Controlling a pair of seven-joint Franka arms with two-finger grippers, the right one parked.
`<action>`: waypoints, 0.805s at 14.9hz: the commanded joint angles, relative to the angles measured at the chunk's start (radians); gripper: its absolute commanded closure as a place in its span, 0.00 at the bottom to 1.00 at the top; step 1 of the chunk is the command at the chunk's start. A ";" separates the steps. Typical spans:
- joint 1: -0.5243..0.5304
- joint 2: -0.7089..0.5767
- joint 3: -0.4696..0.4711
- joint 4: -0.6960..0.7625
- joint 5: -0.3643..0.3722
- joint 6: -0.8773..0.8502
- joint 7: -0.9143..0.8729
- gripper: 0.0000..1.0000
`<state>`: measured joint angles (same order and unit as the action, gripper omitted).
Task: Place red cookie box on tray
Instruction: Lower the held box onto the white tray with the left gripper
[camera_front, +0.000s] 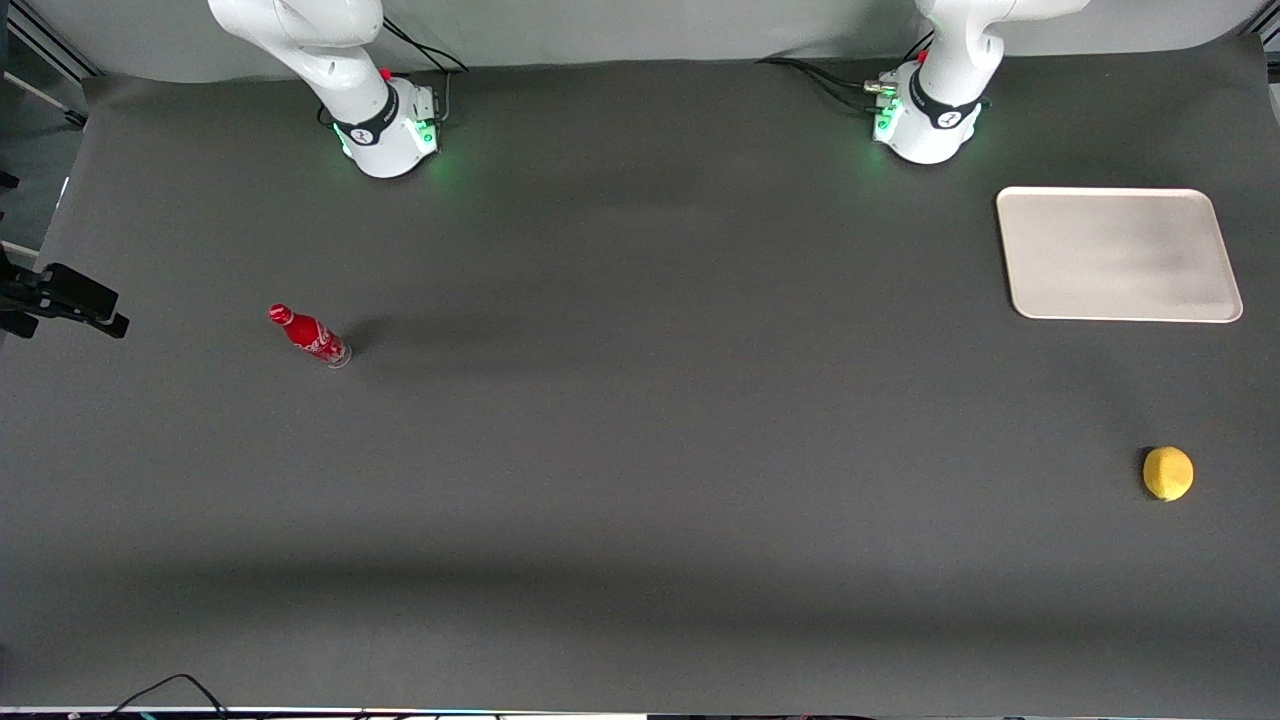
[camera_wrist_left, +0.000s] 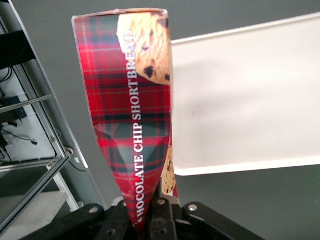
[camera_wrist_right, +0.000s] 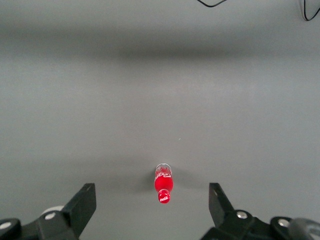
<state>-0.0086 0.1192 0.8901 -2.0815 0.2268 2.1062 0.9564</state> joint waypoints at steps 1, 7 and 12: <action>0.012 0.014 0.026 -0.110 -0.020 0.164 0.054 1.00; 0.061 0.259 0.024 -0.143 -0.379 0.362 0.338 1.00; 0.072 0.362 0.023 -0.138 -0.558 0.386 0.432 1.00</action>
<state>0.0522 0.4475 0.9099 -2.2413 -0.2839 2.4872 1.3513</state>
